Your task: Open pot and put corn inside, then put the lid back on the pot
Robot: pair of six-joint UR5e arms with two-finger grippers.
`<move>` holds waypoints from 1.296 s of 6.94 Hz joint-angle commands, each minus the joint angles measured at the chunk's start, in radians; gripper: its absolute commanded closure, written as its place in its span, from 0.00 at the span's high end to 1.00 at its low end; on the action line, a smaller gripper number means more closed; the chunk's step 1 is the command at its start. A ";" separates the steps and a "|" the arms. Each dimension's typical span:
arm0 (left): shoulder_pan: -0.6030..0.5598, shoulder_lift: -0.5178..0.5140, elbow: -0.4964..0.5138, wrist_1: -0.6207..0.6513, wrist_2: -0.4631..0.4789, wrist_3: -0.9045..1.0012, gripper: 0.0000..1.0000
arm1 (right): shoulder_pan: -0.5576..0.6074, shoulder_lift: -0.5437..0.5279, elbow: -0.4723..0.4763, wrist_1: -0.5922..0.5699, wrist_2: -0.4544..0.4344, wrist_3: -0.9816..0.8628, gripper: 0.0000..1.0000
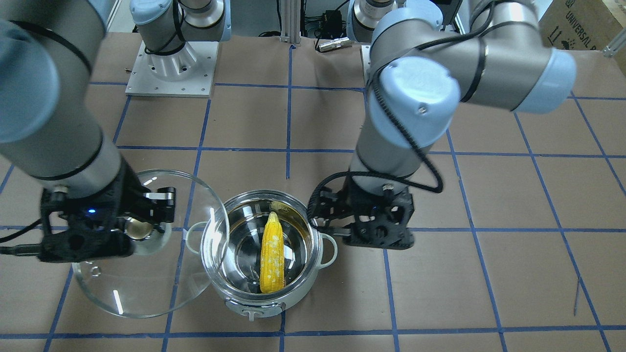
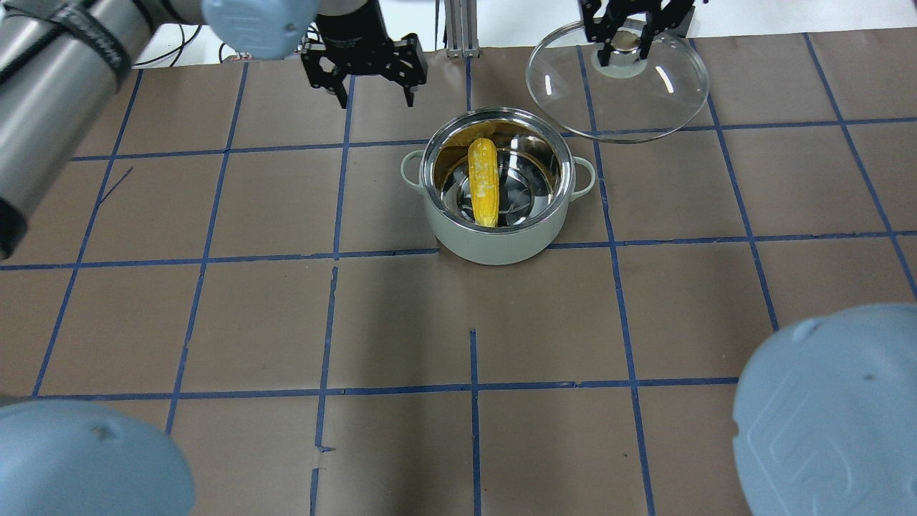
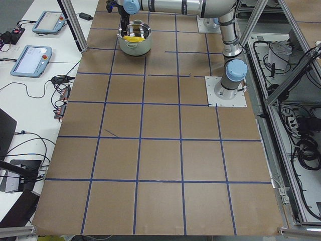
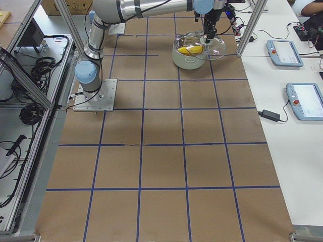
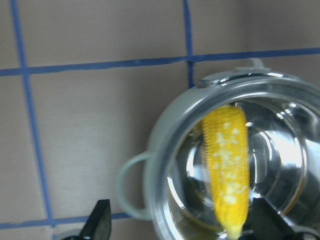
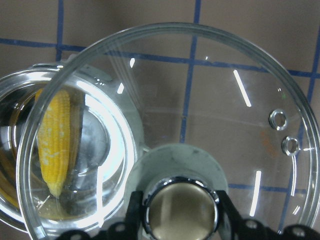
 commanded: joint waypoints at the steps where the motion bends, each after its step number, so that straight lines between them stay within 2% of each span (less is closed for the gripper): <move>1: 0.127 0.196 -0.187 -0.018 0.009 0.097 1.00 | 0.115 -0.016 0.159 -0.228 -0.039 0.092 0.02; 2: 0.158 0.243 -0.214 -0.026 0.016 0.101 1.00 | 0.122 -0.022 0.193 -0.253 -0.045 0.119 0.02; 3: 0.157 0.259 -0.204 -0.082 0.090 0.099 1.00 | 0.138 -0.028 0.232 -0.254 -0.039 0.143 0.02; 4: 0.152 0.274 -0.200 -0.098 0.106 0.099 1.00 | 0.155 -0.030 0.264 -0.269 -0.040 0.159 0.02; 5: 0.146 0.281 -0.191 -0.101 0.108 0.098 1.00 | 0.168 -0.024 0.290 -0.346 -0.042 0.198 0.02; 9: 0.142 0.304 -0.207 -0.112 0.101 0.099 1.00 | 0.185 -0.015 0.307 -0.358 -0.030 0.235 0.02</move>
